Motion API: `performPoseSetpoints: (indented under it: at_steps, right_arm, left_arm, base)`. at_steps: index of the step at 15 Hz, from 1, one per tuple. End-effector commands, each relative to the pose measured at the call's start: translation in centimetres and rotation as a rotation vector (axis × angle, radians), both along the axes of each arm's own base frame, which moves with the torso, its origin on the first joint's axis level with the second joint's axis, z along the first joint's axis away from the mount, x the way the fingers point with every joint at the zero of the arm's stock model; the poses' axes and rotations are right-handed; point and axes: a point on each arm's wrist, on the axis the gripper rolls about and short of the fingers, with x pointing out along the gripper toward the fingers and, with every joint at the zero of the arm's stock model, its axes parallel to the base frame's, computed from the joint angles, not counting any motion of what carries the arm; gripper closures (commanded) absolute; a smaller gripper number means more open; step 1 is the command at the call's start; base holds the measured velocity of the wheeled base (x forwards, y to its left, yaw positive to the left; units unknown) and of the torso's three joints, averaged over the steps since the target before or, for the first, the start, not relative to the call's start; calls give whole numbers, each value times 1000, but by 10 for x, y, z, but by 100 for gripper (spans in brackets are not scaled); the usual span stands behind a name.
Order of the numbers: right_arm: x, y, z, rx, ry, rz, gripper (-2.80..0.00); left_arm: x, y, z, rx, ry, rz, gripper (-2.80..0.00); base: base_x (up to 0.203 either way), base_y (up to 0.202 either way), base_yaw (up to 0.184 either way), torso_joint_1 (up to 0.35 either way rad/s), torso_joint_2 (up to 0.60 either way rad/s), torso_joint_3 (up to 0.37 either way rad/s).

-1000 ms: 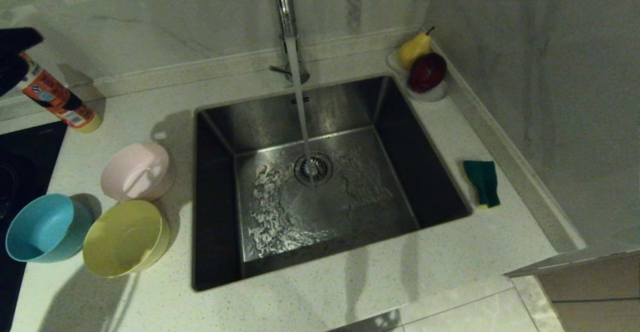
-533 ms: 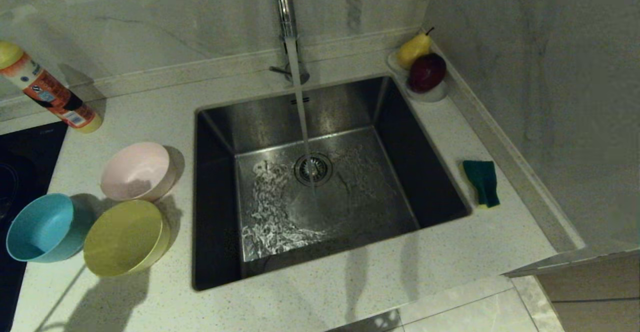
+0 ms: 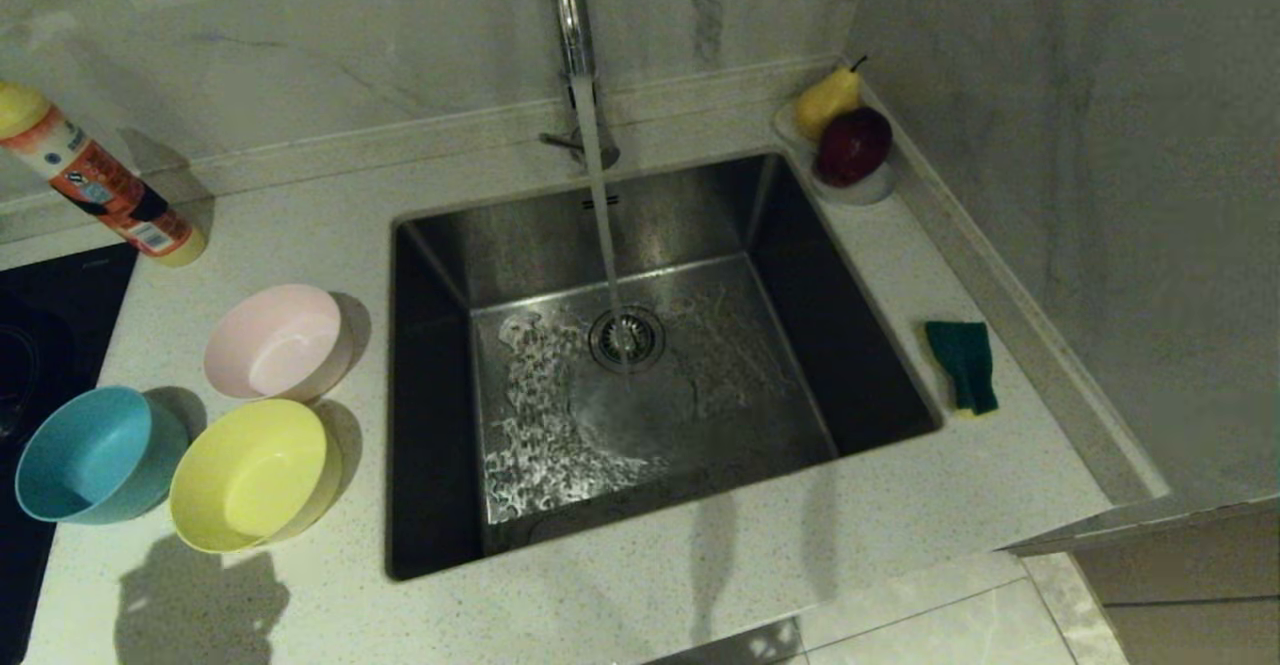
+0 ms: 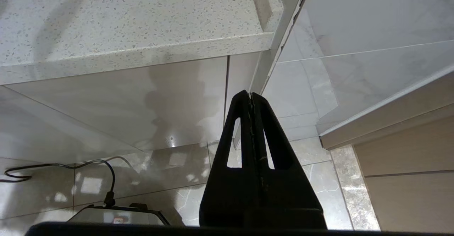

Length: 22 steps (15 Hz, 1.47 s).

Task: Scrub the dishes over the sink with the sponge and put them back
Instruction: Pick up a bowl and the sponge

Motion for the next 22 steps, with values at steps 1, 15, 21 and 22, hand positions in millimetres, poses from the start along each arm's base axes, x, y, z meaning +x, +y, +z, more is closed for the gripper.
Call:
performPoseSetpoints:
  at_steps: [1, 15, 21, 22]
  right_arm:
    - [0, 0, 0, 0, 1, 0, 0]
    - [0, 0, 0, 0, 0, 0, 0]
    - [0, 0, 0, 0, 0, 0, 0]
    - [0, 0, 0, 0, 1, 0, 0]
  left_arm:
    - [-1, 1, -19, 11, -49, 35, 0]
    - [-20, -9, -70, 312, 42, -248, 0]
    - [-18, -10, -81, 440, 169, -277, 0]
    - [-19, -10, -81, 382, 160, -272, 0]
  base:
    - [0, 0, 0, 0, 0, 0]
    - [0, 0, 0, 0, 0, 0]
    - [0, 0, 0, 0, 0, 0]
    - [0, 0, 0, 0, 0, 0]
